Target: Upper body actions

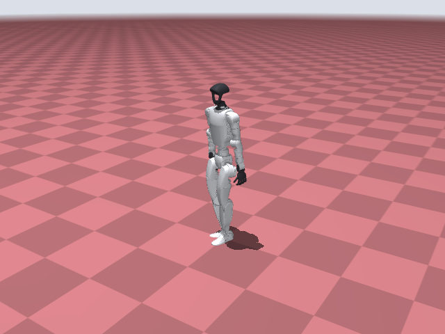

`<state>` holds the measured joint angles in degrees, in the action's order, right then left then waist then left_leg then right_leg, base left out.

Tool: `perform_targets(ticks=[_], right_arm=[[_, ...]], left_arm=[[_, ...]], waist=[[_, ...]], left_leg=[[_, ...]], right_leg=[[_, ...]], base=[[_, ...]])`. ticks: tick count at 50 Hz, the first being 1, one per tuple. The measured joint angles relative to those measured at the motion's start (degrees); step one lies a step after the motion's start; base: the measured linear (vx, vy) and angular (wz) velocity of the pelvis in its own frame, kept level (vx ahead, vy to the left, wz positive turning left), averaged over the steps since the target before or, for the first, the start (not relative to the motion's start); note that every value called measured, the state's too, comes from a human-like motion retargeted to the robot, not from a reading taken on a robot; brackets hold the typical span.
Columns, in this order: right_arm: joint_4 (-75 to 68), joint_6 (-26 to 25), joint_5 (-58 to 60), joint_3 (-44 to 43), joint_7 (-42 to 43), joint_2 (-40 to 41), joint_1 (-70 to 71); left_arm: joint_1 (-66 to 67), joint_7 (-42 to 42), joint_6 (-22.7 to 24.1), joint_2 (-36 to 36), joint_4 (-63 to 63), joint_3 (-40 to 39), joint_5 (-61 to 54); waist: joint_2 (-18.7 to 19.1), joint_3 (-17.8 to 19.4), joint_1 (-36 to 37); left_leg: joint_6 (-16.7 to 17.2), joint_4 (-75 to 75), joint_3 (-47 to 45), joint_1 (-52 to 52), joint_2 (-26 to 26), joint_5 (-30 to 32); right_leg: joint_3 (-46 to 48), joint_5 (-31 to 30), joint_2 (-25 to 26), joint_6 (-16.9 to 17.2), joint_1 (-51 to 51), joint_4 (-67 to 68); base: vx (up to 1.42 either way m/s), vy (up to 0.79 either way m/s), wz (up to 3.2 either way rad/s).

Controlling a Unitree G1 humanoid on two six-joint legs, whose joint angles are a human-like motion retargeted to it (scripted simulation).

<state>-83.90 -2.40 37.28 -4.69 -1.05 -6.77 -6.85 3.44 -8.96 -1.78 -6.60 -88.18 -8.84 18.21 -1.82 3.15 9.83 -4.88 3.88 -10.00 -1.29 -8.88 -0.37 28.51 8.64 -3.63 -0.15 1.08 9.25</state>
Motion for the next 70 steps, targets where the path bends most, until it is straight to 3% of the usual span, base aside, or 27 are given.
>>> perform_targets(ticks=[6, 12, 19, 22, 28, 30, 32, 35, 40, 42, 45, 47, 49, 52, 56, 58, 60, 61, 64, 70], right_arm=[[1.3, 1.3, 1.9, 1.2, 2.4, -0.2, -0.5], [2.4, 2.9, 6.3, 3.9, 6.3, 0.0, 0.6], [2.7, 4.2, 3.4, 3.8, 4.1, -1.3, 1.1], [2.0, 4.9, 0.0, 2.9, 1.7, -2.5, 1.5], [-1.0, 4.9, -6.5, -0.8, 0.7, -4.1, 2.7], [-2.2, 4.8, -8.9, -2.0, 1.2, -4.3, 2.7], [-3.4, 4.4, -10.9, -2.9, 1.3, -4.4, 2.4], [-6.0, 3.5, -12.9, -3.7, 0.8, -3.9, 2.3], [-7.8, 2.2, -12.4, -2.4, 0.2, -2.6, 2.3], [-7.6, 2.1, -10.6, -1.2, -0.4, -2.0, 2.4], [-7.2, 2.0, -7.3, -0.1, -1.7, -1.7, 2.3], [-7.0, 1.7, -5.2, 0.3, -2.0, -1.8, 2.4], [-7.0, 1.4, -4.0, 0.5, -1.6, -2.2, 3.1], [-6.6, 1.1, -4.3, 0.3, -1.0, -2.9, 4.6], [-4.4, 1.4, -5.9, -0.3, -2.2, -3.5, 5.6], [-3.0, 1.5, -6.6, -0.9, -3.3, -3.7, 6.0], [-1.8, 1.7, -7.5, -1.3, -3.7, -3.8, 6.2], [-1.5, 1.8, -8.0, -1.3, -3.8, -3.8, 6.3], [-0.5, 1.6, -9.6, -1.0, -4.2, -3.1, 6.2], [-0.8, 4.0, -14.7, -1.0, -1.4, -1.3, 3.6]], left_arm=[[-1.4, -1.0, -0.1, -0.9, -1.2, 4.9, 2.8], [-2.6, -2.1, 1.1, -1.6, 0.5, 9.1, 7.3], [-3.5, -2.2, 0.6, -2.6, -0.7, 8.9, 7.2], [-2.7, -1.7, 0.4, -3.1, -1.0, 7.0, 6.8], [-1.3, 0.0, -0.2, -3.8, -2.3, 3.8, 7.1], [-1.3, 0.0, -0.5, -3.8, -2.6, 3.3, 7.1], [-1.1, 0.0, -0.6, -3.7, -2.4, 2.9, 6.8], [-0.6, -0.6, -0.5, -3.6, -1.0, 1.9, 6.1], [0.5, 0.4, 1.6, -1.7, 1.4, -1.7, 2.5], [0.8, -0.7, 2.2, -1.8, 1.7, -2.2, 1.1], [0.3, -0.6, 1.7, -2.1, 0.9, -1.9, 0.9], [-0.9, 0.1, 1.3, -2.1, -0.4, -1.4, 0.7], [-1.9, 0.1, 0.8, -1.4, -0.9, -1.4, 0.2], [-2.5, -1.1, 1.2, 0.4, 0.3, -1.4, -1.1], [-2.3, -2.6, 2.5, 1.9, 3.0, -0.5, -1.0], [-2.2, -2.6, 2.9, 2.4, 3.7, 0.3, -0.2], [-1.8, -2.5, 3.2, 2.9, 4.1, 1.2, 0.5], [-1.6, -2.8, 3.2, 2.9, 4.1, 1.7, 0.8], [-1.6, -4.2, 3.2, 3.1, 3.7, 1.7, 2.5], [-2.1, -4.3, 2.7, 2.8, 4.3, 1.5, 4.7]], waist=[[0.6, -0.6, -1.5], [1.1, -0.4, -4.5], [2.9, -0.2, -8.5], [3.1, -0.9, -9.5], [3.5, -3.4, -10.2], [3.1, -4.1, -10.1], [1.6, -4.5, -10.5], [0.3, -4.7, -10.0], [-2.5, -4.3, -10.0], [-5.1, -4.3, -10.8], [-8.5, -4.3, -11.0], [-8.7, -4.4, -10.0], [-7.8, -4.5, -7.8], [-5.9, -3.9, -4.6], [-3.5, -3.4, -3.0], [-0.5, -3.7, -2.6], [1.7, -3.6, -2.4], [2.6, -4.1, -5.0], [3.4, -4.2, -6.6], [3.5, -4.6, -7.7]], left_leg=[[-0.5, -1.3, -3.9, 0.9, 0.4, -0.3], [-1.0, -3.5, -13.7, 1.4, 2.0, -1.9], [0.0, -4.2, -29.0, 2.2, 6.7, -5.8], [1.6, -4.2, -38.9, 3.6, 8.4, -7.8], [5.2, -3.4, -54.7, 5.7, 9.9, -10.9], [6.4, -2.4, -57.8, 6.2, 10.1, -11.5], [7.7, -0.9, -60.0, 7.0, 9.5, -11.9], [9.3, 1.1, -63.5, 9.4, 10.2, -10.9], [8.6, 5.8, -65.2, 13.2, 11.4, -4.1], [5.0, 11.0, -64.4, 14.0, 12.3, -0.9], [-4.2, 21.8, -57.1, 12.9, 15.0, 0.5], [-6.6, 30.0, -48.9, 9.4, 17.6, -2.0], [-4.6, 33.8, -39.2, 4.7, 16.7, -4.2], [-1.6, 34.0, -25.1, -2.3, 11.1, -8.5], [-1.6, 22.4, -22.9, -2.8, 7.3, -14.2], [0.2, 14.2, -20.2, -3.1, 6.1, -14.1], [-5.0, 7.2, -13.8, -4.0, 3.4, -6.1], [-3.1, 8.1, -10.1, -3.6, 3.4, -8.3], [-1.9, 7.8, -15.3, -3.2, 5.5, -8.1], [-1.2, 5.0, -14.1, -0.7, 4.6, -8.3]], right_leg=[[-2.4, -1.2, 0.5, -0.2, -1.4, 0.3], [-3.9, -0.5, 1.6, -1.1, -4.9, -0.3], [19.3, 5.1, -1.4, 0.5, -2.6, -2.8], [29.8, 3.7, -1.9, 0.2, -0.6, -3.7], [41.1, -1.6, -2.1, -1.4, 2.3, -3.7], [40.9, -3.7, -2.1, -2.0, 3.0, -3.9], [38.2, -3.4, -2.2, 1.9, 3.3, -5.5], [32.7, -2.5, -1.9, 0.5, 2.4, -6.0], [23.9, -2.7, -3.2, -1.1, 1.4, -6.2], [20.6, -2.7, -4.9, -1.5, 1.8, -6.8], [15.8, -3.5, -8.1, -1.7, 2.2, -7.3], [12.1, -4.2, -8.2, -2.1, 1.4, -7.4], [7.2, -5.2, -6.6, -3.1, 0.1, -8.0], [1.9, -7.0, -4.3, -4.1, -1.4, -8.9], [-1.6, -8.5, -2.5, -3.9, -2.1, -9.0], [-2.8, -8.8, 0.4, -4.0, -2.2, -9.0], [-5.0, -8.7, 2.7, -4.1, -1.5, -9.1], [-4.3, -8.3, 3.0, -3.9, -1.4, -9.0], [-6.9, -7.7, 3.5, -3.9, -1.3, -8.3], [-6.9, -4.4, 3.7, -4.3, -0.9, -5.6]], base=[[0.00, 0.04, -0.44], [-0.18, -0.05, -1.79], [-0.34, -0.14, -2.59], [-0.30, -0.10, -3.01], [-0.25, -0.11, -2.65], [-0.32, -0.32, -2.06], [-0.15, -0.17, -1.57], [-0.17, -0.29, -1.55], [-0.15, -0.27, -1.54], [-0.05, -0.24, -1.32], [0.01, -0.21, -1.27], [-0.01, -0.16, -1.55], [-0.07, -0.11, -2.02], [-0.09, -0.08, -2.07], [-0.01, -0.04, -1.61], [0.06, 0.02, -1.34], [0.11, 0.05, -0.97], [0.16, 0.09, -0.10], [0.10, 0.07, -0.54], [0.15, 0.04, 0.02]])
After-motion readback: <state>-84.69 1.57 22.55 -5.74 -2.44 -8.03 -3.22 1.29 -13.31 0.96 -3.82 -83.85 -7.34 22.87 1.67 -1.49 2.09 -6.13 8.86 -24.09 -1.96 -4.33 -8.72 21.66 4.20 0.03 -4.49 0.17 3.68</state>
